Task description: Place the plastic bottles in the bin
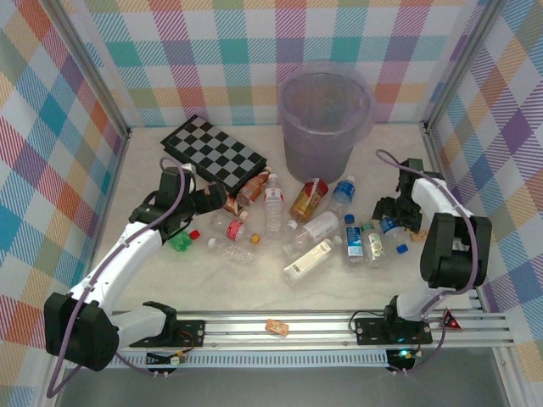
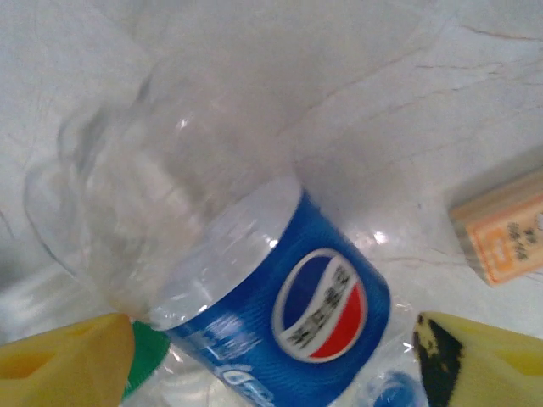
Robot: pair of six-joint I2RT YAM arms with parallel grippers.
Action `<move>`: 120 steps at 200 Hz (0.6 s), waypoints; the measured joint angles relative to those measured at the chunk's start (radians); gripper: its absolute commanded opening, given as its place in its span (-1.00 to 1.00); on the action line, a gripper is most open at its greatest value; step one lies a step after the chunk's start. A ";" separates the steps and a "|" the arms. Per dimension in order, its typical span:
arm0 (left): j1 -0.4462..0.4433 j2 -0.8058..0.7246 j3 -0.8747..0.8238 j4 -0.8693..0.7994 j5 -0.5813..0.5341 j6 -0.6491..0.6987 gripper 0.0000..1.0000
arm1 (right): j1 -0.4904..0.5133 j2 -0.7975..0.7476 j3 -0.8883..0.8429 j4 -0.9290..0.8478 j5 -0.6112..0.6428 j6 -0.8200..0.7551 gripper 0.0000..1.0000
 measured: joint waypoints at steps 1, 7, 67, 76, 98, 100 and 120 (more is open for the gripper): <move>0.000 0.000 0.000 0.000 0.000 0.000 0.99 | 0.000 0.004 0.000 0.002 -0.001 -0.002 0.54; 0.000 0.000 0.002 0.000 0.000 -0.005 1.00 | 0.000 0.018 0.000 0.005 -0.002 0.000 0.49; 0.000 -0.002 0.003 0.001 0.007 -0.040 0.99 | 0.000 0.053 0.028 0.012 -0.013 -0.003 0.20; 0.000 -0.002 0.003 0.001 0.007 -0.043 0.99 | 0.000 0.052 0.035 0.014 -0.013 -0.006 0.15; 0.000 0.000 0.003 0.001 0.008 -0.052 0.99 | 0.000 0.045 0.047 0.016 -0.013 -0.006 0.08; 0.000 0.000 0.003 0.001 0.009 -0.055 1.00 | 0.000 0.044 0.047 0.016 -0.013 -0.005 0.08; 0.000 0.010 0.003 0.002 0.018 -0.062 0.99 | 0.000 0.036 0.061 0.006 -0.013 -0.006 0.08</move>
